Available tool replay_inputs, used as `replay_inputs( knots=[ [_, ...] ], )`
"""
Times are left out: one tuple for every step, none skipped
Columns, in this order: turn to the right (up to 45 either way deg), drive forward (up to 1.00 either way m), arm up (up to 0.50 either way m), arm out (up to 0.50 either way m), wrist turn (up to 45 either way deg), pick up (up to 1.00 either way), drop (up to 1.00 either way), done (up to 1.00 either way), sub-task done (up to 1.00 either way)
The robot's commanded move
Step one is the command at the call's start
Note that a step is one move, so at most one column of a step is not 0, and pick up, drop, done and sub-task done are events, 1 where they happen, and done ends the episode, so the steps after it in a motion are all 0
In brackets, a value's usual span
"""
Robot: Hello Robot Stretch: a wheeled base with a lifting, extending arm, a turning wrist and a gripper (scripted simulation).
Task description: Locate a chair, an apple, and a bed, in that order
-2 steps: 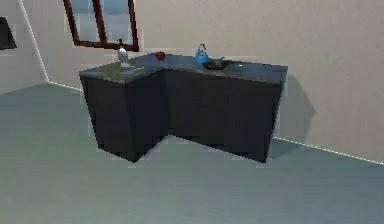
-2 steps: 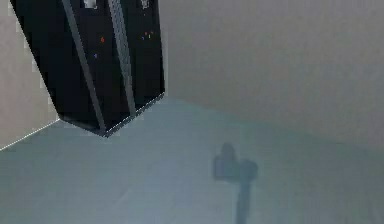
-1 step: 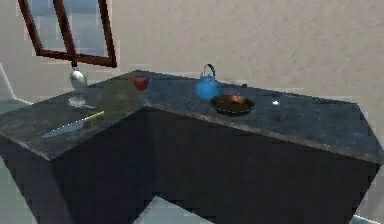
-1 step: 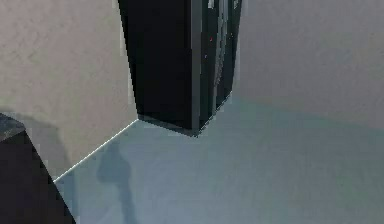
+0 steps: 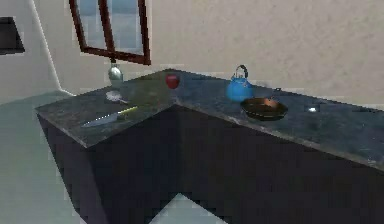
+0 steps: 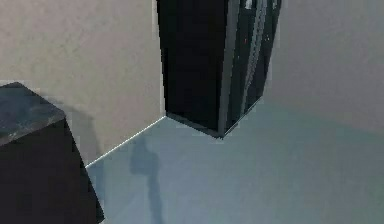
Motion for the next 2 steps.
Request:
replay_inputs(
  knots=[
    [0.0, 0.45, 0.00, 0.00, 0.0, 0.00, 0.00, 0.00, 0.00],
    [0.0, 0.00, 0.00, 0.00, 0.0, 0.00, 0.00, 0.00, 1.00]
  ],
)
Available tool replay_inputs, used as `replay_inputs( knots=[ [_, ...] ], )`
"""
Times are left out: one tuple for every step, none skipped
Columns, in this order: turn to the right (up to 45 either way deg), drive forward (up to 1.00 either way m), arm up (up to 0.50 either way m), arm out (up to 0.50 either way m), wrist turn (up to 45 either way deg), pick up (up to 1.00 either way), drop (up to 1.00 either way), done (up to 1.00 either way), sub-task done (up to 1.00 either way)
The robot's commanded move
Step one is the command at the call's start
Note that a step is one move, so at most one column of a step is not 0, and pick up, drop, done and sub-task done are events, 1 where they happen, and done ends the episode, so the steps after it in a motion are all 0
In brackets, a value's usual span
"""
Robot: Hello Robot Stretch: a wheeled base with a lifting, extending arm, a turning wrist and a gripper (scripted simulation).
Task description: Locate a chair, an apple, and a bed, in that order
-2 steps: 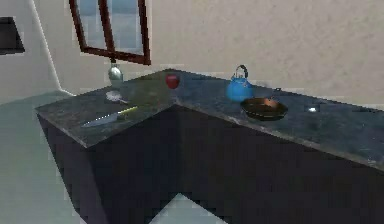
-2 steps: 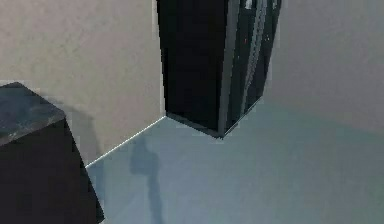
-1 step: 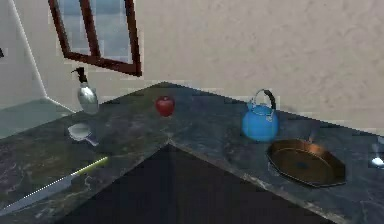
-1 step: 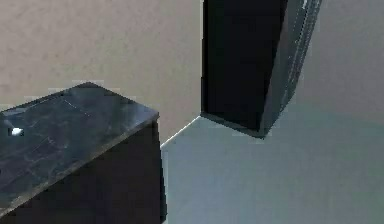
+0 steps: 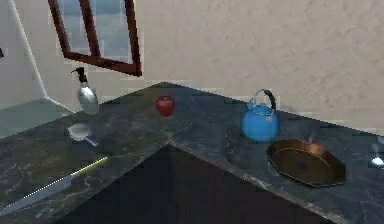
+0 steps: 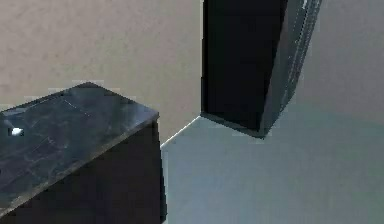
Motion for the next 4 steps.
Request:
replay_inputs(
  knots=[
    [-45.0, 0.00, 0.00, 0.00, 0.0, 0.00, 0.00, 0.00, 0.00],
    [-45.0, 0.00, 0.00, 0.00, 0.0, 0.00, 0.00, 0.00, 0.00],
    [-45.0, 0.00, 0.00, 0.00, 0.0, 0.00, 0.00, 0.00, 0.00],
    [-33.0, 0.00, 0.00, 0.00, 0.0, 0.00, 0.00, 0.00, 0.00]
  ],
)
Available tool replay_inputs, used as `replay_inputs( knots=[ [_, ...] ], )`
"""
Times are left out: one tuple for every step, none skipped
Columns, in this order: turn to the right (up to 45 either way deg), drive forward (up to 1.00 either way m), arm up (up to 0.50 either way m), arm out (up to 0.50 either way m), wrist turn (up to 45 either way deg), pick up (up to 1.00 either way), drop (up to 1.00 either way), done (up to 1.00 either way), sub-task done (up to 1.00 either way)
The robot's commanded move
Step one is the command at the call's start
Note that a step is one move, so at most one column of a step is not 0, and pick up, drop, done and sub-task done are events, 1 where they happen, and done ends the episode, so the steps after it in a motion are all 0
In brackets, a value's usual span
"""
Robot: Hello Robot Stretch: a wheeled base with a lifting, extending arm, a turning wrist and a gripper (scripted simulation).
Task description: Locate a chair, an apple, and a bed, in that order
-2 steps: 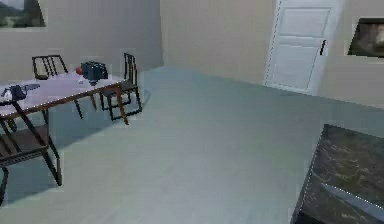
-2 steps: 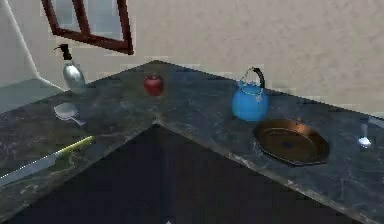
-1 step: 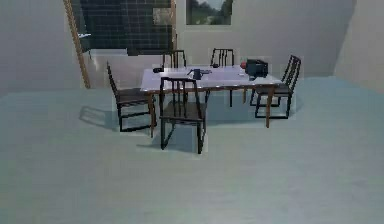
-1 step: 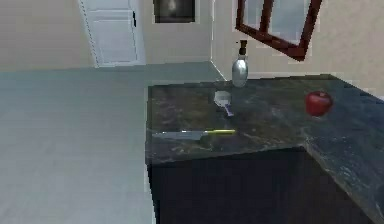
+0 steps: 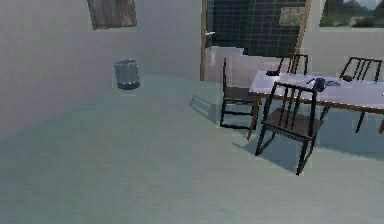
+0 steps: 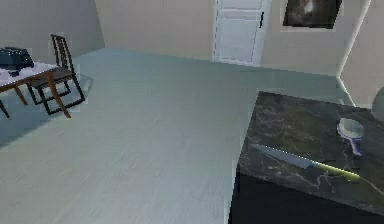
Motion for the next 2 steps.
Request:
replay_inputs(
  knots=[
    [-3.0, 0.00, 0.00, 0.00, 0.0, 0.00, 0.00, 0.00, 0.00],
    [-3.0, 0.00, 0.00, 0.00, 0.0, 0.00, 0.00, 0.00, 0.00]
  ],
)
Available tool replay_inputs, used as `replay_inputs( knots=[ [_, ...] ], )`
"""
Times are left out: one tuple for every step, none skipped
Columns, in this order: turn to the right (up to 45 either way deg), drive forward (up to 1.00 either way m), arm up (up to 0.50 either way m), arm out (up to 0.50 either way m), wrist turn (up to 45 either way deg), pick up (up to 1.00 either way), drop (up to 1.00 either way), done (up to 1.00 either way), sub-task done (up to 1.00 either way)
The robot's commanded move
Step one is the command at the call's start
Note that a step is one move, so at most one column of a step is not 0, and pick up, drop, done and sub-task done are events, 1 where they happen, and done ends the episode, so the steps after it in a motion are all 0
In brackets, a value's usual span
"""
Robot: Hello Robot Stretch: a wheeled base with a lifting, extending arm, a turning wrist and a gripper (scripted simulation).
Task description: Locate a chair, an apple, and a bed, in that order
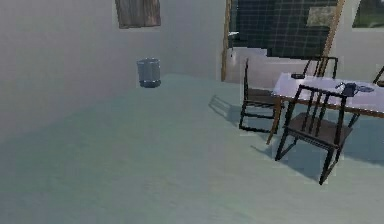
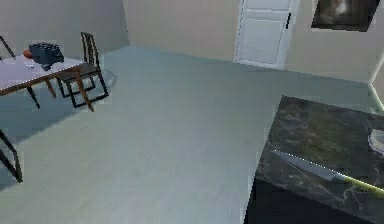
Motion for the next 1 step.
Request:
replay_inputs(
  knots=[
    [0.0, 1.00, 0.00, 0.00, 0.0, 0.00, 0.00, 0.00, 0.00]
  ],
)
